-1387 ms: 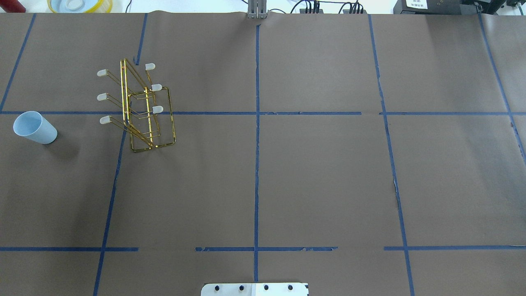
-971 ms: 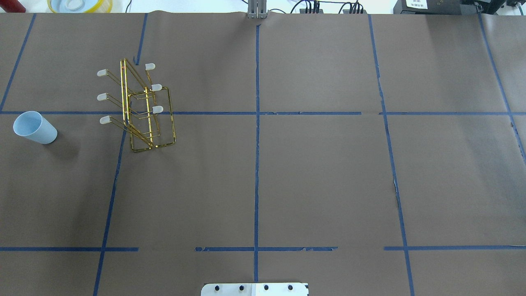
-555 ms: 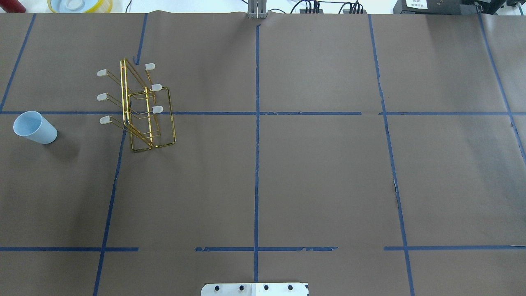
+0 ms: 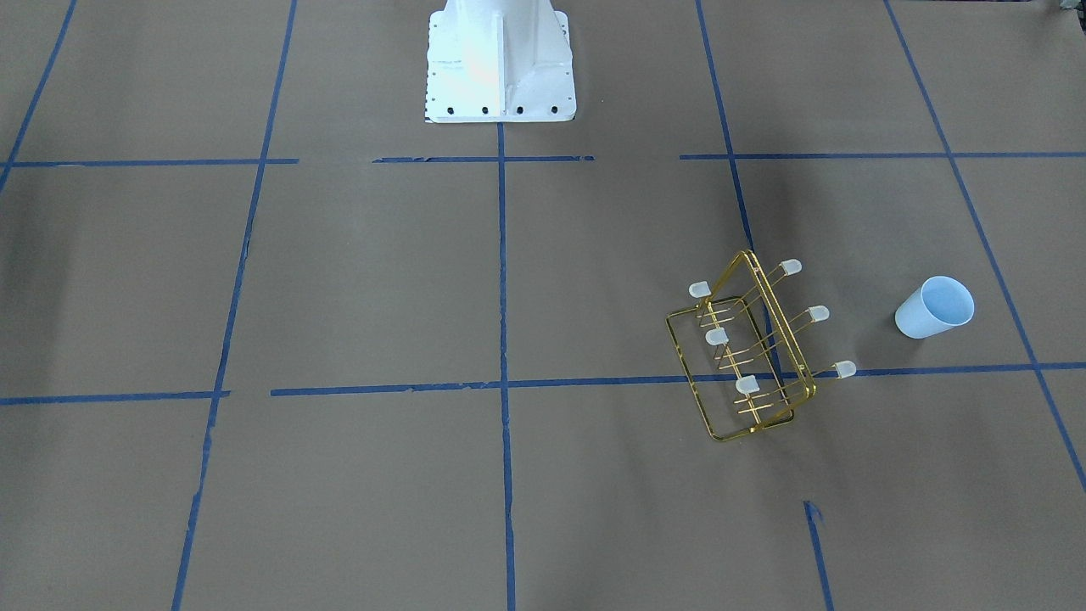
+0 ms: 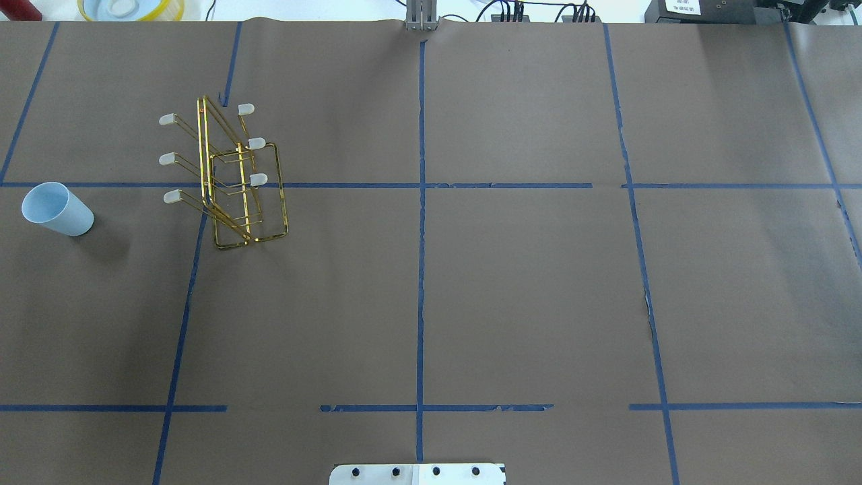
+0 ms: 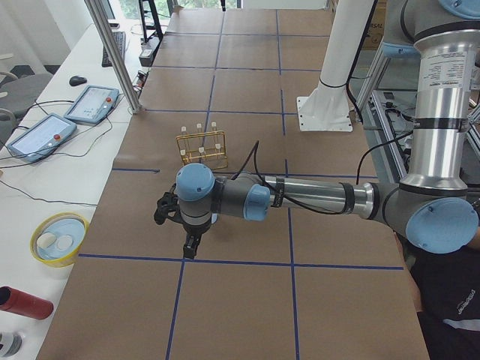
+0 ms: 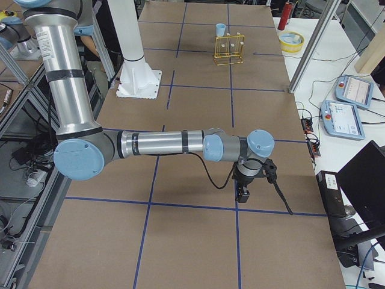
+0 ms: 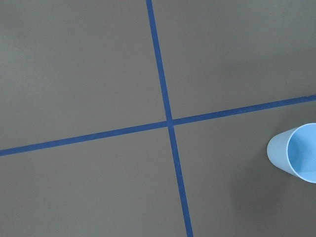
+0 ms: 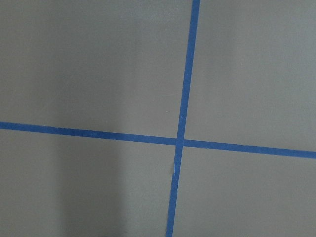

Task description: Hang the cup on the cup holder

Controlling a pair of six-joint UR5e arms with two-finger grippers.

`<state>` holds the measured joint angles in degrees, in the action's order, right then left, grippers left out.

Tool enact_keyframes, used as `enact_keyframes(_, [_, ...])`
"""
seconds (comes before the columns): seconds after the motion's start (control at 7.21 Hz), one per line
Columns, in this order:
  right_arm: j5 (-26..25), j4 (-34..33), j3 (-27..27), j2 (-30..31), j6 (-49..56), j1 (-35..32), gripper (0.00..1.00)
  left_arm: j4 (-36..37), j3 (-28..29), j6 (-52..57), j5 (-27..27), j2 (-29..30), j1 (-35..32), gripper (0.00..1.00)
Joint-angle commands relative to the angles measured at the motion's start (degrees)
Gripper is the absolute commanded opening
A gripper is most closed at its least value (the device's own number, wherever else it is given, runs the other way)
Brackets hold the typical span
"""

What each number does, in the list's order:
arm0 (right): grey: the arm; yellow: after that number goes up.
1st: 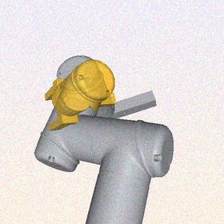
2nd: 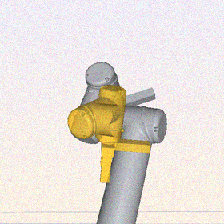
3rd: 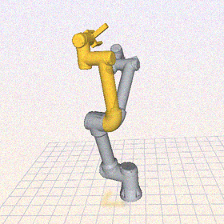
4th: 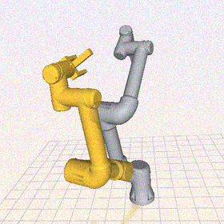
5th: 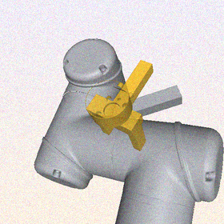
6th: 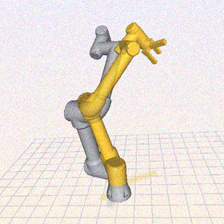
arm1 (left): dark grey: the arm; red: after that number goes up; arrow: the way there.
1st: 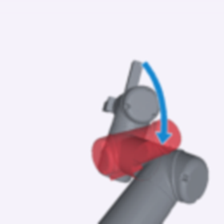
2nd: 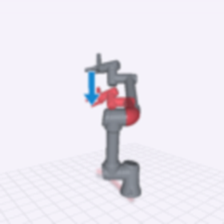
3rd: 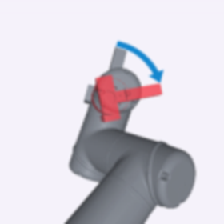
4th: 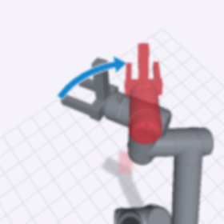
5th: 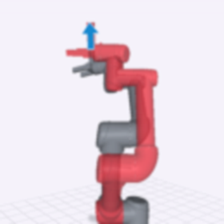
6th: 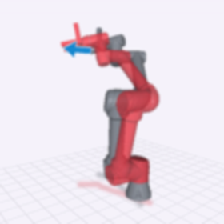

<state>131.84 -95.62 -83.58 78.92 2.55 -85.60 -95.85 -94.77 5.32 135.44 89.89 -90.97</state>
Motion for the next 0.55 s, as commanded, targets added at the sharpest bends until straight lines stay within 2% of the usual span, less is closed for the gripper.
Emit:
enact_keyframes(0.0, [0.00,0.00,0.00,0.00,0.00,0.00,1.00,-0.74,0.11,0.04,0.08,0.03,0.00,1.00])
enact_keyframes(0.28, [0.00,0.00,0.00,-0.09,0.00,0.00,1.00,-1.26,-0.41,-0.57,0.00,0.64,0.00,1.00])
enact_keyframes(0.42, [0.00,0.00,0.00,0.00,0.00,0.00,1.00,-3.88,-0.59,-4.23,0.00,1.34,0.00,1.00])
